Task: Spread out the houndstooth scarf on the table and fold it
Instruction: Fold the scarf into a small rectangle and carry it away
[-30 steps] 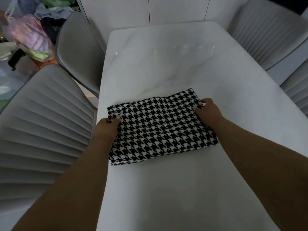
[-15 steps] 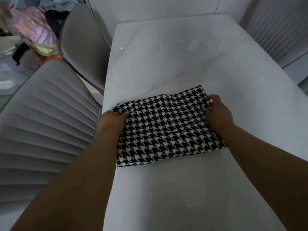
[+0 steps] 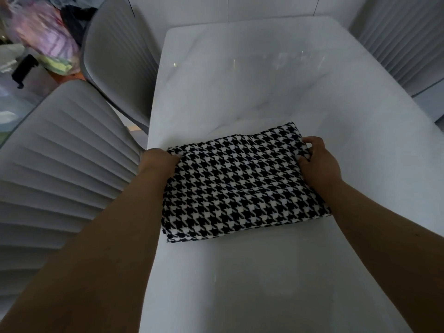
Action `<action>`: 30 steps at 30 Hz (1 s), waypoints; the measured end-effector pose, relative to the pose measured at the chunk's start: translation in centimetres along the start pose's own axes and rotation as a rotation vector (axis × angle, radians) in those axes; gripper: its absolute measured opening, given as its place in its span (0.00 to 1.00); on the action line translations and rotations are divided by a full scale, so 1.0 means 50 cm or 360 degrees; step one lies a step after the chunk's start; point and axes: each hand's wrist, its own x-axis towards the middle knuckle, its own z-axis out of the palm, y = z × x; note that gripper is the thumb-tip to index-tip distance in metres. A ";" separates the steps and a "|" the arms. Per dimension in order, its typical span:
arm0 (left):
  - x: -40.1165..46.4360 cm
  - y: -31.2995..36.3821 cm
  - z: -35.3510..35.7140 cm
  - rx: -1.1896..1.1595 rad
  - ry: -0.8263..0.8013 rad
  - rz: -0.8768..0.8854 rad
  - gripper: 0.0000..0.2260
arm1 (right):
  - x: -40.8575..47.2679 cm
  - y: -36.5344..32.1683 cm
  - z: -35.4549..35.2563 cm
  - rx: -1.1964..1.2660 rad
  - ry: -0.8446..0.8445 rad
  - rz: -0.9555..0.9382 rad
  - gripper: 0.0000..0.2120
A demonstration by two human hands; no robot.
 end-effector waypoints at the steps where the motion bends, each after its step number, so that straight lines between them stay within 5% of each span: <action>1: 0.006 0.005 -0.004 -0.0144 -0.0008 -0.0007 0.20 | 0.001 0.002 0.000 0.0009 0.0003 -0.0002 0.20; 4: 0.025 0.004 -0.023 -0.0485 0.0158 -0.0028 0.17 | 0.001 0.004 0.000 0.0038 -0.0003 -0.0006 0.20; 8: 0.011 0.011 -0.025 -0.0162 0.0414 0.0136 0.17 | -0.001 -0.001 -0.002 0.0014 -0.0040 0.0048 0.20; 12: -0.103 0.054 0.013 0.0107 0.0707 0.0638 0.21 | -0.019 -0.037 0.000 -0.0334 0.0442 -0.0072 0.22; 14: -0.180 0.065 0.077 0.0169 0.0477 0.1021 0.23 | -0.041 -0.092 0.023 -0.0184 0.0529 -0.0304 0.20; 17: -0.226 0.037 0.165 0.0681 0.0012 0.1270 0.30 | -0.068 -0.137 0.088 -0.0178 0.0235 -0.0911 0.18; 22: -0.148 -0.039 0.167 0.1033 0.0047 0.1117 0.33 | -0.053 -0.051 0.109 -0.0719 -0.0228 -0.0676 0.31; 30: -0.130 -0.053 0.140 0.0893 0.0199 0.0676 0.27 | -0.053 0.014 0.067 -0.0825 -0.0238 -0.0186 0.36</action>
